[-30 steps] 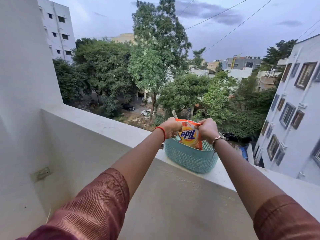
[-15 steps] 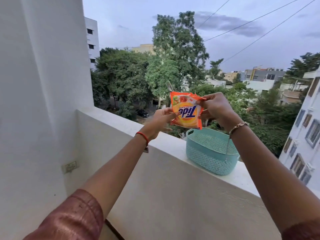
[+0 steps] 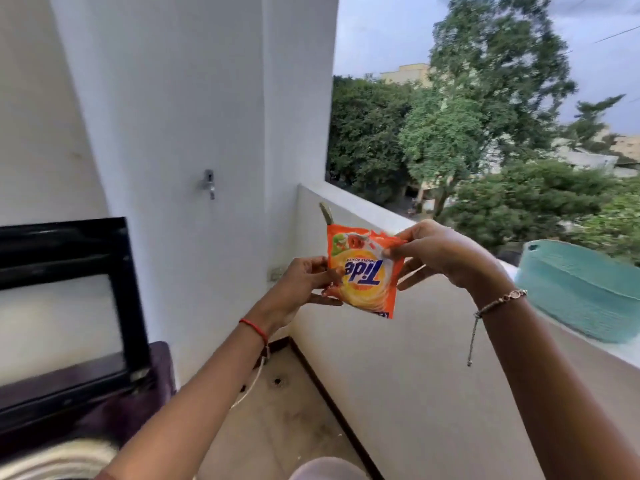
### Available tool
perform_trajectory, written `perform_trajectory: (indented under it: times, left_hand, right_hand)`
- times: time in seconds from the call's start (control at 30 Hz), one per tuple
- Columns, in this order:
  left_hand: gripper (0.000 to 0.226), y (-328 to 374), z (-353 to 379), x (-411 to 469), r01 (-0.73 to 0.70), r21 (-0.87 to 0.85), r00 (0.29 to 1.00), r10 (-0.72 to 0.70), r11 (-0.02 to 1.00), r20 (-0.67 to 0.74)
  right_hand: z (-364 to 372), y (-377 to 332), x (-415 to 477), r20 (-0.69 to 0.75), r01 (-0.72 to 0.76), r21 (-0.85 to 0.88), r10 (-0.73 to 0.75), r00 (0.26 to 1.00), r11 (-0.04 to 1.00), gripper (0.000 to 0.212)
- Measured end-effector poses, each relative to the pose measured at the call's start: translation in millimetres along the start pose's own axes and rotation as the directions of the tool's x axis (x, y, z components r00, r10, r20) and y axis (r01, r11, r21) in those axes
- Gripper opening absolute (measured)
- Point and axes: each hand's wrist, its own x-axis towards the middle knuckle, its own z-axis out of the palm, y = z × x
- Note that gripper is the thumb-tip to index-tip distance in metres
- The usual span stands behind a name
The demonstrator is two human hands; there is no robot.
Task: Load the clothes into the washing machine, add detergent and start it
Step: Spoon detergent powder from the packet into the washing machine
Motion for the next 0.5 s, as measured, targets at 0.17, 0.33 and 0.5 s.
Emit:
perform_trajectory:
  times: [0.17, 0.33, 0.5]
  left_hand:
    - [0.012, -18.4, -84.2, -88.1, 0.04, 0.024, 0.983, -0.035, 0.999, -0.182]
    - [0.01, -34.9, -148.7, -175.7, 0.086, -0.007, 0.937, -0.083, 0.996, -0.34]
    - [0.006, -48.1, -199.7, -252.2, 0.088, -0.057, 0.893, -0.104, 0.995, -0.439]
  right_hand:
    - [102.1, -34.6, -0.5, 0.284, 0.119, -0.156, -0.071, 0.956, 0.981, 0.018]
    - [204.0, -71.0, -10.6, 0.447, 0.21, -0.154, -0.122, 0.886, 0.965, 0.027]
    - [287.2, -93.3, -31.1, 0.565, 0.277, -0.143, -0.151, 0.811, 0.95, 0.027]
